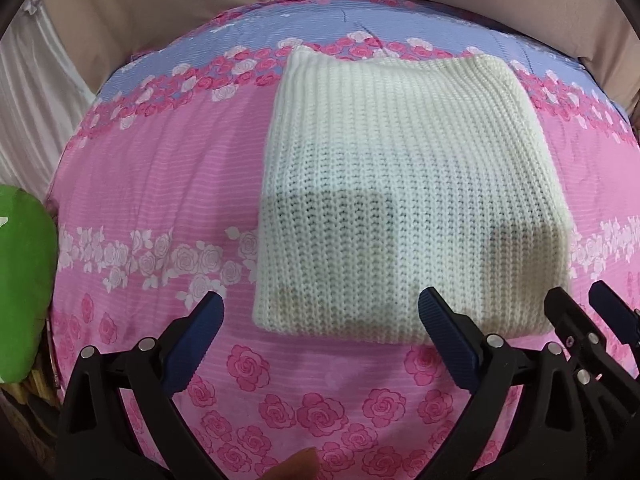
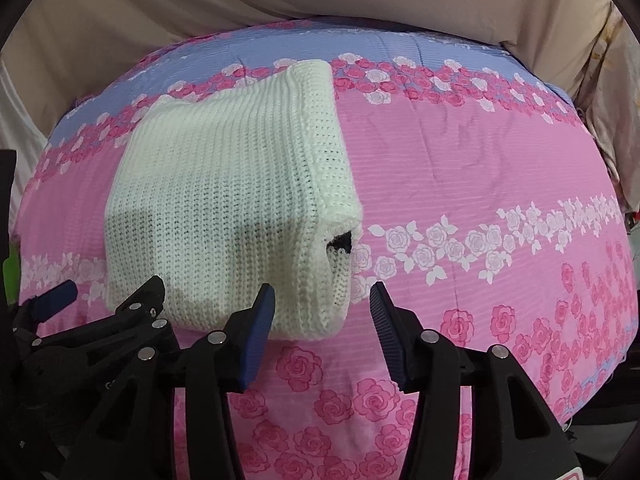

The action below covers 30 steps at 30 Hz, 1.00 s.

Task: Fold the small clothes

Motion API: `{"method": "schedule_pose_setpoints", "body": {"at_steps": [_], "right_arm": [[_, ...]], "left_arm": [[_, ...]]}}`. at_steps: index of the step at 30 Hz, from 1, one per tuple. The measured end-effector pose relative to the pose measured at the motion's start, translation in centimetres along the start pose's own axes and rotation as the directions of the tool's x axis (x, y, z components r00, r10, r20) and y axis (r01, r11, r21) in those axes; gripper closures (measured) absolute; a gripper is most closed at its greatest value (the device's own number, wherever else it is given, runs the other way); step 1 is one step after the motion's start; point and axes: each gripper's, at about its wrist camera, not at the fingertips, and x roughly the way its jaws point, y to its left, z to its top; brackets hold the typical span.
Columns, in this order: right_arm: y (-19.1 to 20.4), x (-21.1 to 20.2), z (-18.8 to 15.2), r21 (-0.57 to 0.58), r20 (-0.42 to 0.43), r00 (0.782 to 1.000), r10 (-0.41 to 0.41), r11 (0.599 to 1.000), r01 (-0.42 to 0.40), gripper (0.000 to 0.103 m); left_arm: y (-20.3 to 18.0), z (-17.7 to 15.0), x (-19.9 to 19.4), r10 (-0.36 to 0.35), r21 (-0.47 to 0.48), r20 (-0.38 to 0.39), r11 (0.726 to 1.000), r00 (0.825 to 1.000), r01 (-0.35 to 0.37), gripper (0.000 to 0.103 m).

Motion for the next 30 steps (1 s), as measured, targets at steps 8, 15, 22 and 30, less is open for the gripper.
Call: {"method": "schedule_pose_setpoints", "body": {"at_steps": [8, 15, 22, 30], "right_arm": [[-0.28, 0.15, -0.14, 0.013, -0.005, 1.0, 0.002, 1.0, -0.002, 0.05], [-0.21, 0.08, -0.09, 0.011, -0.002, 1.0, 0.002, 1.0, -0.002, 0.05], [-0.22, 0.13, 0.0, 0.012, -0.003, 1.0, -0.003, 1.0, 0.003, 0.05], [-0.2, -0.02, -0.13, 0.012, -0.001, 1.0, -0.004, 1.0, 0.004, 0.05]], "left_arm": [[-0.01, -0.01, 0.01, 0.008, -0.001, 0.0, 1.0, 1.0, -0.008, 0.007], [0.18, 0.02, 0.1, -0.003, -0.011, 0.0, 1.0, 1.0, 0.003, 0.007], [-0.06, 0.2, -0.23, 0.004, 0.004, 0.029, 1.0, 1.0, -0.004, 0.007], [-0.3, 0.09, -0.14, 0.006, 0.008, 0.01, 1.0, 1.0, -0.006, 0.007]]}}
